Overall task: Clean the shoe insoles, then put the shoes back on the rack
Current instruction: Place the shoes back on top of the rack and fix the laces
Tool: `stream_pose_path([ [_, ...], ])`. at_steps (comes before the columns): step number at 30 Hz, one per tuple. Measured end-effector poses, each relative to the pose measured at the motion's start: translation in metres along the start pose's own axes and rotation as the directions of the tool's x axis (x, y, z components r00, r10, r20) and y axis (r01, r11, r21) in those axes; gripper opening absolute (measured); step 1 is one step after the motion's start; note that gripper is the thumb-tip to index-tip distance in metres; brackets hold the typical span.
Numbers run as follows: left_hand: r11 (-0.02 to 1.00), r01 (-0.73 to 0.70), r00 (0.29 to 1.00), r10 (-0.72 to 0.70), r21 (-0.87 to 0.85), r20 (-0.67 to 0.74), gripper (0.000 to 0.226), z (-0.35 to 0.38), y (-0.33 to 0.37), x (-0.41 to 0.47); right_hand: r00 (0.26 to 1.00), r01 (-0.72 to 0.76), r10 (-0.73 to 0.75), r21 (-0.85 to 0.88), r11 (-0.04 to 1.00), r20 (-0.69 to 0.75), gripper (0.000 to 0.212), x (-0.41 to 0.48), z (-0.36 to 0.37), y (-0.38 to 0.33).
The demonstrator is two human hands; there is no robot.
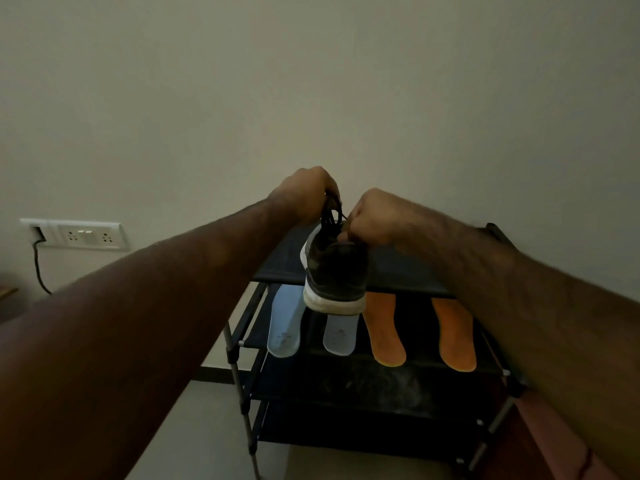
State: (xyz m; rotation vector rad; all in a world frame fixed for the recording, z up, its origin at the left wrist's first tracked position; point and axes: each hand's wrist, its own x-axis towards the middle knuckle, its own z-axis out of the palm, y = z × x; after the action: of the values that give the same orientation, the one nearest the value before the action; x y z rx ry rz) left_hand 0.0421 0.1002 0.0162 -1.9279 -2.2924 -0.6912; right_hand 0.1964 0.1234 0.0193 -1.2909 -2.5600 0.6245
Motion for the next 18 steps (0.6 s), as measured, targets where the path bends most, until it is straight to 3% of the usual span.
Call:
stream_pose_path([
  [4, 0.999, -0.020, 0.998, 0.022, 0.031, -0.057, 0.021, 0.000, 0.007, 0.000, 0.986, -0.019, 0.000, -0.116, 0.993, -0.169, 0.020, 0.008, 0.003, -0.003],
  [8, 0.995, -0.061, 0.997, 0.064, 0.076, -0.049, 0.016, -0.007, 0.015, -0.009, 0.991, -0.056, 0.036, -0.163, 0.985, -0.125, 0.020, 0.012, 0.009, 0.003],
  [13, 0.996, -0.074, 0.981, 0.065, 0.041, 0.186, 0.012, -0.022, 0.026, -0.030, 0.983, -0.103, 0.102, -0.001, 0.995, -0.152, 0.017, 0.016, 0.014, 0.015],
  [18, 0.965, -0.190, 0.942, 0.128, 0.179, 0.312, 0.026, -0.019, 0.028, -0.036, 0.997, -0.032, 0.034, 0.034, 0.999, -0.072, 0.013, 0.013, 0.013, 0.016],
])
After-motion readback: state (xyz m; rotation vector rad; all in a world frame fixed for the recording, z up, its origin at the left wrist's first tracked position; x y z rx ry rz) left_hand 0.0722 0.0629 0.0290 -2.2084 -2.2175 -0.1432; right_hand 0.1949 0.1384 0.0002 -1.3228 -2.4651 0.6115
